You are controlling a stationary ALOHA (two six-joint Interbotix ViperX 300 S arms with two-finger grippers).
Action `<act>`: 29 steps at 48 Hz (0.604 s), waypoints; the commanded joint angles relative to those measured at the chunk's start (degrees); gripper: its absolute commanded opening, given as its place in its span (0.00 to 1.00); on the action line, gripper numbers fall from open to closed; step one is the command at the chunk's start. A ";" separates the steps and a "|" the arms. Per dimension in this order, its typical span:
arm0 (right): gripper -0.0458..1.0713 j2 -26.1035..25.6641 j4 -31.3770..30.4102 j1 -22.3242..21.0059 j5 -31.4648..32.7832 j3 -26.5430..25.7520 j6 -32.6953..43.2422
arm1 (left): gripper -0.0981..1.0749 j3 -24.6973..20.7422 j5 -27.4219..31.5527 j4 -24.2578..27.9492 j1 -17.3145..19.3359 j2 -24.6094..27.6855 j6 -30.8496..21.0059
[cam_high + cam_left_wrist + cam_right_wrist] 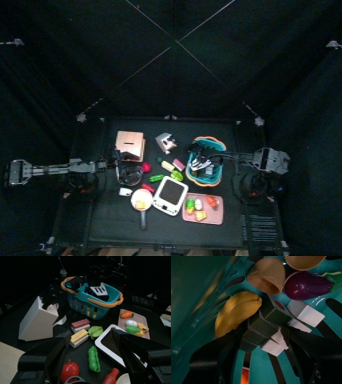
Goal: Grab green sushi roll
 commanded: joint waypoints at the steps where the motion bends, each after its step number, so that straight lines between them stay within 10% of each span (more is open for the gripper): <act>1: 0.89 -3.87 0.18 -0.26 1.76 -1.41 0.18 | 0.92 -0.62 0.26 0.00 0.18 0.09 0.00; 29: 0.89 -4.57 2.20 -0.26 0.79 -0.53 1.32 | 0.92 -0.62 0.70 -0.09 0.09 0.09 0.00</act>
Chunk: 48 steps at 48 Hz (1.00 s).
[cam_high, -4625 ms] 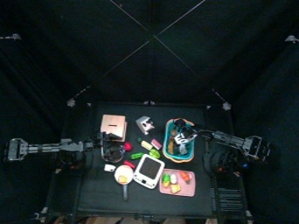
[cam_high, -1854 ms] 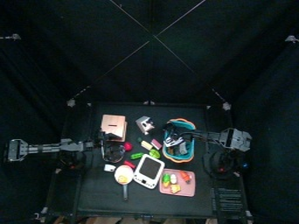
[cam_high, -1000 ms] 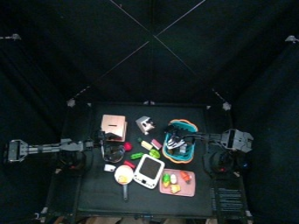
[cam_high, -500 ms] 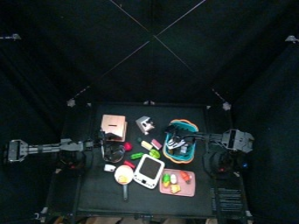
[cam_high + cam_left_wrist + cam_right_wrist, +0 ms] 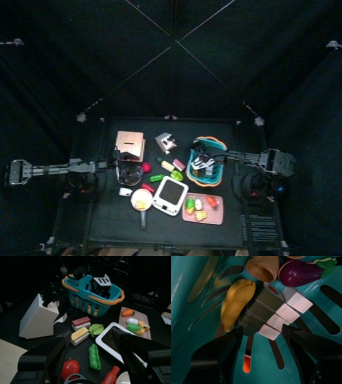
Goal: Grab green sushi roll
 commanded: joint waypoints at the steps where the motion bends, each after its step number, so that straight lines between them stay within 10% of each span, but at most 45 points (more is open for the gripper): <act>1: 0.89 -1.05 0.53 -0.18 -1.49 -0.35 0.09 | 0.92 -0.62 0.09 0.00 0.09 0.09 0.09; 48: 0.89 3.78 2.02 -0.62 -12.22 4.75 0.09 | 0.92 -0.70 0.79 0.09 0.18 0.09 0.18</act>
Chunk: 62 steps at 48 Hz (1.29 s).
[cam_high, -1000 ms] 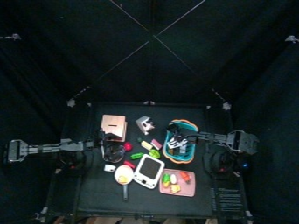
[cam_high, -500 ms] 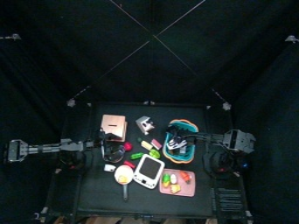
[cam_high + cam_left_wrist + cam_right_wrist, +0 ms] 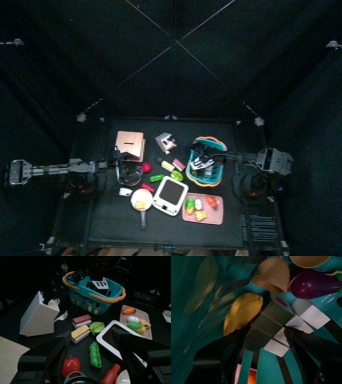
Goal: Grab green sushi roll
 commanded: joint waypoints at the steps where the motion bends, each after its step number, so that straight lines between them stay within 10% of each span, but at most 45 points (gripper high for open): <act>1: 0.89 1.05 0.26 -0.09 -1.49 0.62 0.26 | 0.92 -0.62 -0.18 0.09 0.18 0.09 0.09; 29: 0.88 1.41 -0.44 -0.35 -2.29 2.29 0.35 | 0.92 -0.62 -0.18 0.09 0.18 0.09 0.00; 47: 0.60 0.18 -0.62 -0.26 -2.20 1.85 0.35 | 0.92 -0.62 -0.18 0.18 0.18 0.09 0.00; 62: 0.60 -6.06 -1.49 -0.26 0.26 -0.97 0.35 | 0.92 -0.62 -0.18 0.09 0.18 0.09 0.09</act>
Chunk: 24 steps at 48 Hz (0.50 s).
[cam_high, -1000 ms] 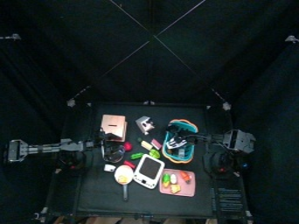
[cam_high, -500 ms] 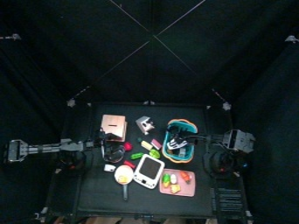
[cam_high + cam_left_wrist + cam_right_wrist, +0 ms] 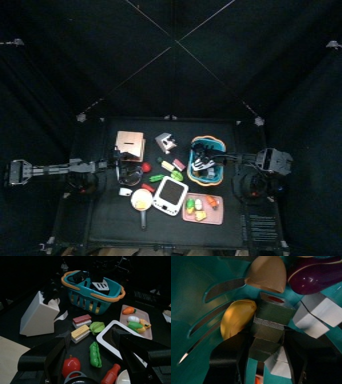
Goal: Grab green sushi roll
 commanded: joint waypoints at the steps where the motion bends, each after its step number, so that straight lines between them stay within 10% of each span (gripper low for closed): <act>1: 0.60 -4.22 -0.70 -0.18 1.05 -1.85 0.09 | 0.92 -0.62 -0.26 0.18 0.09 0.09 0.09; 24: 0.60 -7.47 -2.90 -0.26 3.16 -2.90 -0.18 | 0.92 -0.53 -0.26 0.09 0.09 0.09 0.00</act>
